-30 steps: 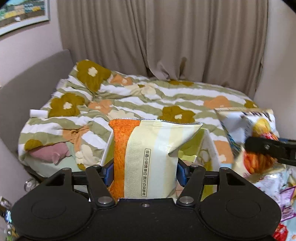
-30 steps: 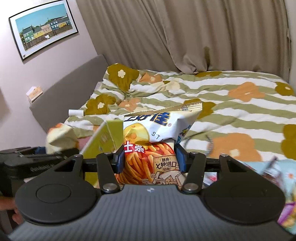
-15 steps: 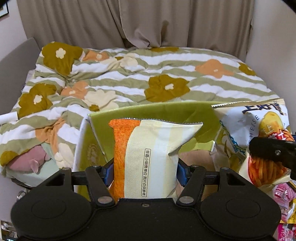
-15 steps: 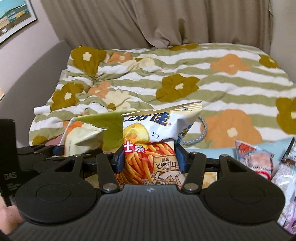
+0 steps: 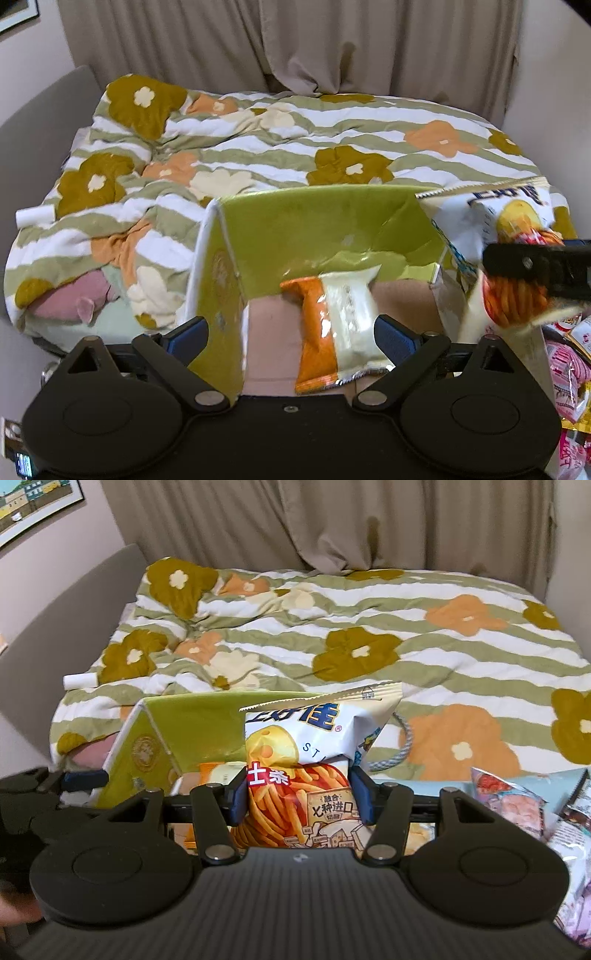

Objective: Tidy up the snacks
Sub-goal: 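Carry both bags over the box and open both tools to drop them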

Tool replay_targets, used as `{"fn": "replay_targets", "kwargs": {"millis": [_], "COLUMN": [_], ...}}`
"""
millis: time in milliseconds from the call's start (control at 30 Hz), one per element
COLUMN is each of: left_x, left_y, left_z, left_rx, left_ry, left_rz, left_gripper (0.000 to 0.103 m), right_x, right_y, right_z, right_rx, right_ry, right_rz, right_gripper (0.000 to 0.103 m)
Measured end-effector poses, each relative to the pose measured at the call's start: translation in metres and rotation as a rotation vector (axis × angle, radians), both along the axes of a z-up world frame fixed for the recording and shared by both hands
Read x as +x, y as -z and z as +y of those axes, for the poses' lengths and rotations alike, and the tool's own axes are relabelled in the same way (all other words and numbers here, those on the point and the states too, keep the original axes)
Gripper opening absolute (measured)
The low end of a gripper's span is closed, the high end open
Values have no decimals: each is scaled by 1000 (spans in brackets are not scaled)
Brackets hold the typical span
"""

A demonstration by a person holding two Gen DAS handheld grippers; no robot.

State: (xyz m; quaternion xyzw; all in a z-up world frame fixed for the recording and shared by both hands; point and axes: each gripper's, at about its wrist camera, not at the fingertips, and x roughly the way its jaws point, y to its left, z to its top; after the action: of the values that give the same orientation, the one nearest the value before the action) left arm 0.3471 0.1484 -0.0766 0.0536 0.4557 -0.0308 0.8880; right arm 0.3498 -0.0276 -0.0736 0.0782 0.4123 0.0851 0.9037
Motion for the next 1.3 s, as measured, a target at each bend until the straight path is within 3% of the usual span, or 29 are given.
{"fn": "replay_targets", "kwargs": {"millis": [267,333,367,733,1000,1300], "left_x": [-10,-10,-10,-13,-26,-50], "left_y": [-1,1,2,1,-19,-45], "left_z": [9,10,11,15,5,-27], "left_rx": [11,16,17,-2,-8,-26], "left_ry": [-48,-54,-58,-75,-42,63], "left_rz": [3,6,8,2,-45,-111], "left_gripper": [98,98,98,98,98,98], "right_x": [23,27,29,20,-9,-63], "right_y": [8,12,14,17,-12,-44], "right_z": [19,25,27,24,14,-25], "right_rx": [11,-20,-32,-30,-48,-33], "right_ry": [-58,-57,-57,-44,-13,127], "right_rz": [13,11,6,-17,-79,-119], "right_gripper": [74,99,103,103,103,103]}}
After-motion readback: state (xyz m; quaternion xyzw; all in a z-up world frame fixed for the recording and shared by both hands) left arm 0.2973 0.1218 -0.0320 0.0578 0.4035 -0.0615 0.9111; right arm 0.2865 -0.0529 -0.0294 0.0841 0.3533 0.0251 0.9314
